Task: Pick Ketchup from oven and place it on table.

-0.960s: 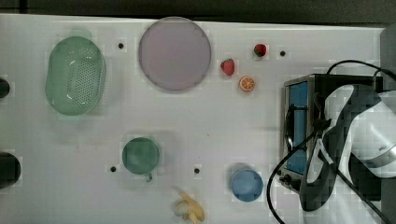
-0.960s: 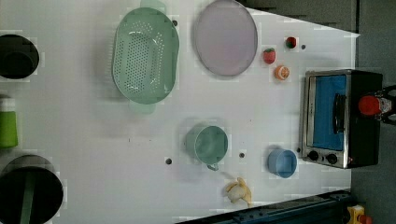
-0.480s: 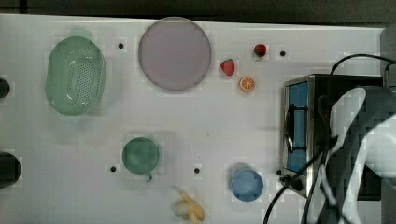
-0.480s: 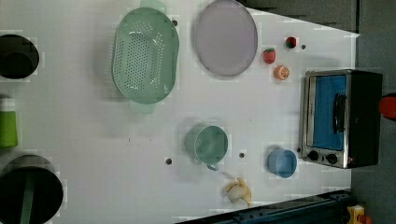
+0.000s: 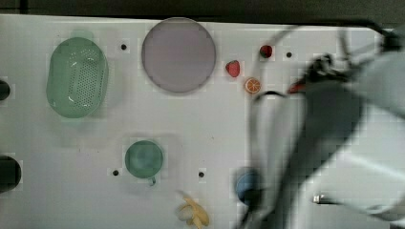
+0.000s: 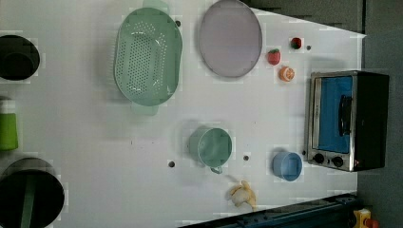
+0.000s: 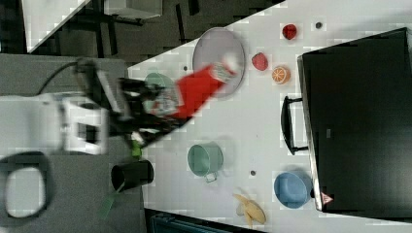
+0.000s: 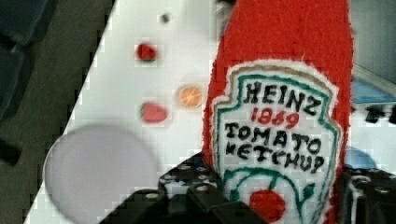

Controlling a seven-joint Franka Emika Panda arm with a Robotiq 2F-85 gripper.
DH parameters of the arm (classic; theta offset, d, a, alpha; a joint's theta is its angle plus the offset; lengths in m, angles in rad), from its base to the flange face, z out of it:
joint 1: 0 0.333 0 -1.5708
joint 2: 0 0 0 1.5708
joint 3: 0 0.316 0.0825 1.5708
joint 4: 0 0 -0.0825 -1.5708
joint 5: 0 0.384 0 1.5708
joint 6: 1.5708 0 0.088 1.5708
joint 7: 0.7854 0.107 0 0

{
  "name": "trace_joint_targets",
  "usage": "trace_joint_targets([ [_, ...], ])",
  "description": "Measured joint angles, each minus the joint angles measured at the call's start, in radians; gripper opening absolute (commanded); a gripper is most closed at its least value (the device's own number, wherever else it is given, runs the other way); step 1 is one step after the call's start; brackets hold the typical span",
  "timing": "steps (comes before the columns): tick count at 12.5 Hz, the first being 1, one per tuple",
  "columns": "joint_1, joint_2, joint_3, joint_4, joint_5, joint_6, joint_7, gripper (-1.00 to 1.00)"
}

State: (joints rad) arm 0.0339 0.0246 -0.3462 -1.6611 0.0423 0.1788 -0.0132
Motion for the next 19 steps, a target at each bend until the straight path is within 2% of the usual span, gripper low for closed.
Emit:
trace_joint_targets([
  [3,0.073,-0.034,0.121,-0.062,-0.003,-0.008,-0.004,0.26],
  [6,0.109,-0.002,0.235,-0.172,-0.007,0.034,-0.004,0.26],
  [9,0.136,0.024,0.249,-0.372,0.016,0.201,-0.003,0.26],
  [12,0.135,0.082,0.197,-0.517,0.007,0.326,-0.003,0.26],
  [13,0.117,0.108,0.193,-0.554,0.007,0.394,-0.005,0.26],
  [16,0.07,0.231,0.194,-0.571,-0.003,0.519,-0.008,0.26],
  [18,0.068,0.312,0.189,-0.583,0.022,0.604,-0.009,0.26],
  [19,0.072,0.349,0.184,-0.591,0.042,0.649,-0.009,0.32],
])
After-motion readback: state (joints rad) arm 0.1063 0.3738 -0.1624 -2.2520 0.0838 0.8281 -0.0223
